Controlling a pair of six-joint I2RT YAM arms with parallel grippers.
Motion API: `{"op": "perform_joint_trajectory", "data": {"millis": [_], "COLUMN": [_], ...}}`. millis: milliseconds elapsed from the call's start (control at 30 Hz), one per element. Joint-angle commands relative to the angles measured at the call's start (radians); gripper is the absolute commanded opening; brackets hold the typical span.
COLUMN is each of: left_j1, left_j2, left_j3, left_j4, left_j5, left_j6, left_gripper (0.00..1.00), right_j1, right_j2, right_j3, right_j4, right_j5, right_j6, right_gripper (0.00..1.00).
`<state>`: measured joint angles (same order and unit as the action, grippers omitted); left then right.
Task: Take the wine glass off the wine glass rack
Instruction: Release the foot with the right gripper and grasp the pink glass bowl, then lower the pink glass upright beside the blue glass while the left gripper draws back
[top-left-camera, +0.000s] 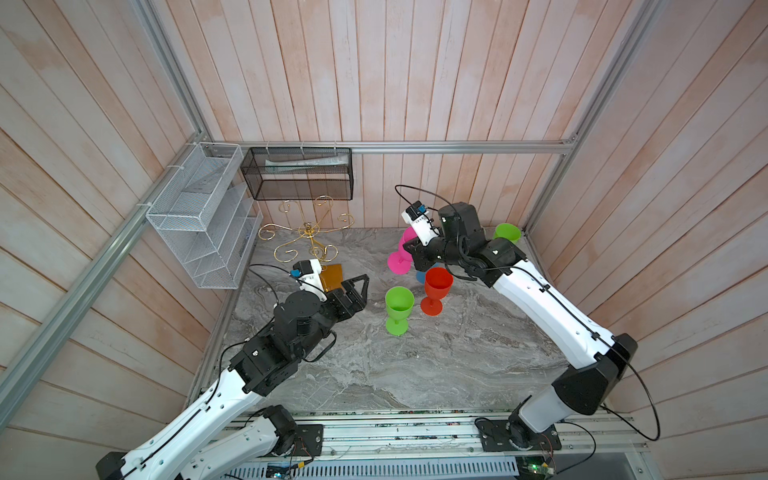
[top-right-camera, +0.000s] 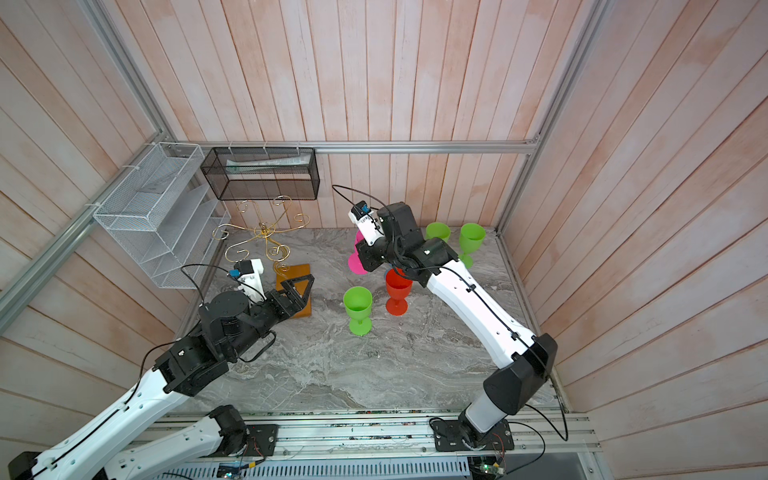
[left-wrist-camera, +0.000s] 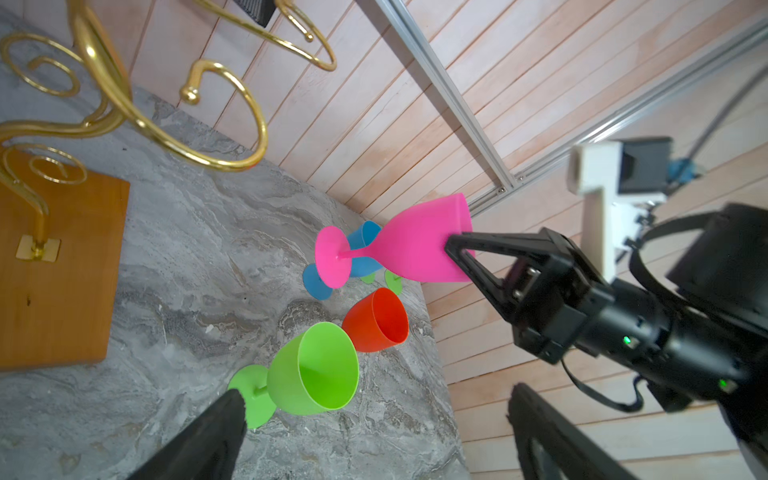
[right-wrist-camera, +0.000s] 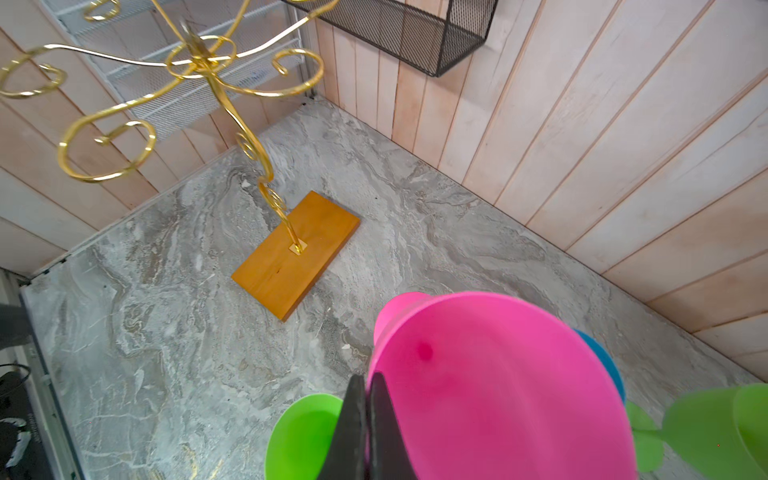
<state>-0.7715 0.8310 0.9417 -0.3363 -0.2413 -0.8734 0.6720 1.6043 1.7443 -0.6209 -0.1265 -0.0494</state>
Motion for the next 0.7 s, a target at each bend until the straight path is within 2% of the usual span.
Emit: {"op": "perform_joint_trajectory", "data": {"millis": [0,200,500,667], "left_j1": [-0.018,-0.041,-0.099,-0.100], "left_j2": [-0.031,-0.043,-0.112,-0.137], "left_j3": [-0.022,-0.006,0.002,0.003], "left_j4": [0.048,0.009,-0.070,-0.118], "left_j5": [-0.010,-0.029,-0.223,-0.294], "left_j6": [0.177,0.347,0.519,0.550], "left_gripper": [1.00,1.00,1.00,1.00], "right_j1": [-0.008,-0.018,-0.023,-0.023], "right_j2": [0.049,0.171,0.362,0.440], "right_j3": [0.046,0.090,0.214,0.272], "right_j4": [0.021,0.034,-0.006,-0.033], "right_j5": [0.059,0.081,0.091,0.095], "right_j6": [0.019,0.030,0.035,0.027], "right_gripper": [0.00,0.00,0.00,0.00]}}
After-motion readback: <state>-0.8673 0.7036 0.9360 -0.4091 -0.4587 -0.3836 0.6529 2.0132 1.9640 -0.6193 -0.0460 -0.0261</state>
